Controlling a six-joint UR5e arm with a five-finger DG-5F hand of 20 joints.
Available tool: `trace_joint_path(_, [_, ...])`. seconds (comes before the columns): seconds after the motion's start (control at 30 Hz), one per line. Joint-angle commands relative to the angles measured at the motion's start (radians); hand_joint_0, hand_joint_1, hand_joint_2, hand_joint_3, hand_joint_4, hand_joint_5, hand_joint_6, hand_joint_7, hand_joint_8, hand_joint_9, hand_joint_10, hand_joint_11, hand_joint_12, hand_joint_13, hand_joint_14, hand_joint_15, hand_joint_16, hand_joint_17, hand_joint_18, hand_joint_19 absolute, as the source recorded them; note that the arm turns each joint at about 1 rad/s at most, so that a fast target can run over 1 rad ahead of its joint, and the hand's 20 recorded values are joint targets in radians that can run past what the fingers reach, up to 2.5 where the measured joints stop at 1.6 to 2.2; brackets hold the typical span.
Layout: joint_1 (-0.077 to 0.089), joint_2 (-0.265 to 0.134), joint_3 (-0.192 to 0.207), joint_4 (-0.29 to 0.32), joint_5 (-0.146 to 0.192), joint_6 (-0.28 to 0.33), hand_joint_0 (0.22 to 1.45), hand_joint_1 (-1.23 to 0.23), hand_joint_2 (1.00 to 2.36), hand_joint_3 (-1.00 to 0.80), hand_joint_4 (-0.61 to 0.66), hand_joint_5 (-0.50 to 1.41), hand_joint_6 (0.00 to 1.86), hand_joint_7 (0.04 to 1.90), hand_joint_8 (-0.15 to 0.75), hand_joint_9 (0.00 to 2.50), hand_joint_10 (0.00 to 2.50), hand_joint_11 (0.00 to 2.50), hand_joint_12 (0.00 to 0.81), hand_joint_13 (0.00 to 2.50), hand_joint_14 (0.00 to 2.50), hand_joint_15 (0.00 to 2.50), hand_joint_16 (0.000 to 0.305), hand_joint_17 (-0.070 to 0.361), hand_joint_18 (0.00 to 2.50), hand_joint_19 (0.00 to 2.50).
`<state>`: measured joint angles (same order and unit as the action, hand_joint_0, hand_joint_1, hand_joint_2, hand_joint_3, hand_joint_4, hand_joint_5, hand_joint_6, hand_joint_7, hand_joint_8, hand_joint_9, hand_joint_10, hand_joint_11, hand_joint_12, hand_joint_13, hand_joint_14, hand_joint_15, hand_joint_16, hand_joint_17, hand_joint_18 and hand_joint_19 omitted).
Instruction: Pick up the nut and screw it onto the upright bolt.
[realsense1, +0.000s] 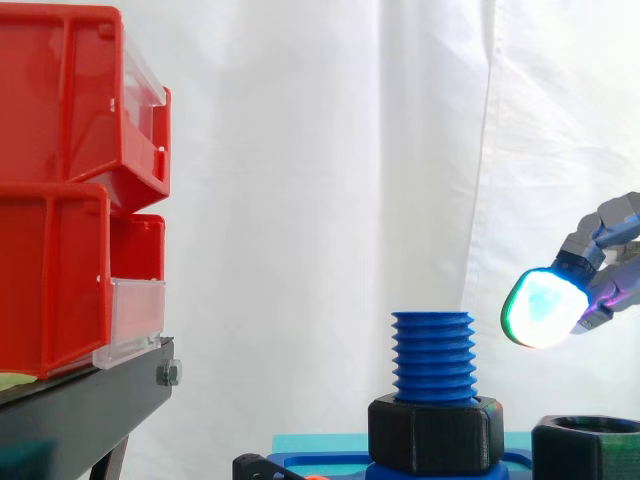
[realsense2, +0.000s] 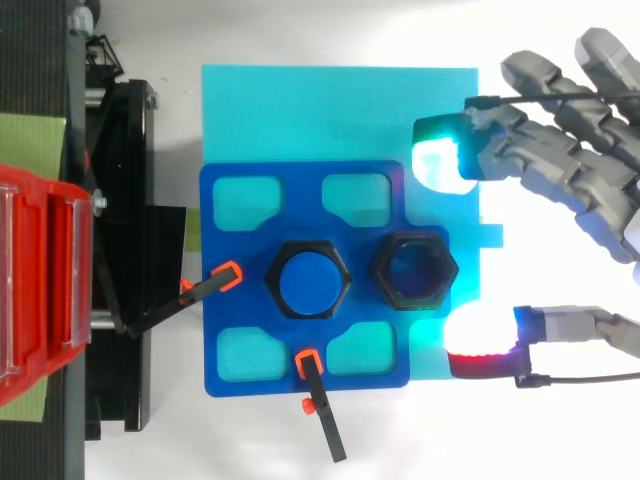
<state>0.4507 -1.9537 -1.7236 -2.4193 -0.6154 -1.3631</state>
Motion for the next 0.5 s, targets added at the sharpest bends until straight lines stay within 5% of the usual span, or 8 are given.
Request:
trace_joint_path(0.0, [0.003,-0.001,-0.001,0.016,0.017,-0.001,0.34,-0.67,1.00,-0.50,0.27,-0.23,0.50,0.75,0.330,0.35,0.00,0.00,0.450,0.25,0.00,0.00,0.059,0.132,0.01,0.00])
trace_joint_path(0.3, [0.037,-0.001,0.001,0.023,0.120,-0.034,0.34,-0.67,1.00,-0.50,0.28,-0.23,0.50,0.75,0.331,0.35,0.00,0.00,0.452,0.25,0.00,0.00,0.059,0.134,0.01,0.00])
trace_joint_path(0.47, [0.048,-0.001,-0.001,0.043,0.149,-0.033,0.34,-0.66,1.00,-0.50,0.28,-0.23,0.50,0.74,0.332,0.35,0.00,0.00,0.452,0.26,0.00,0.00,0.059,0.133,0.03,0.00])
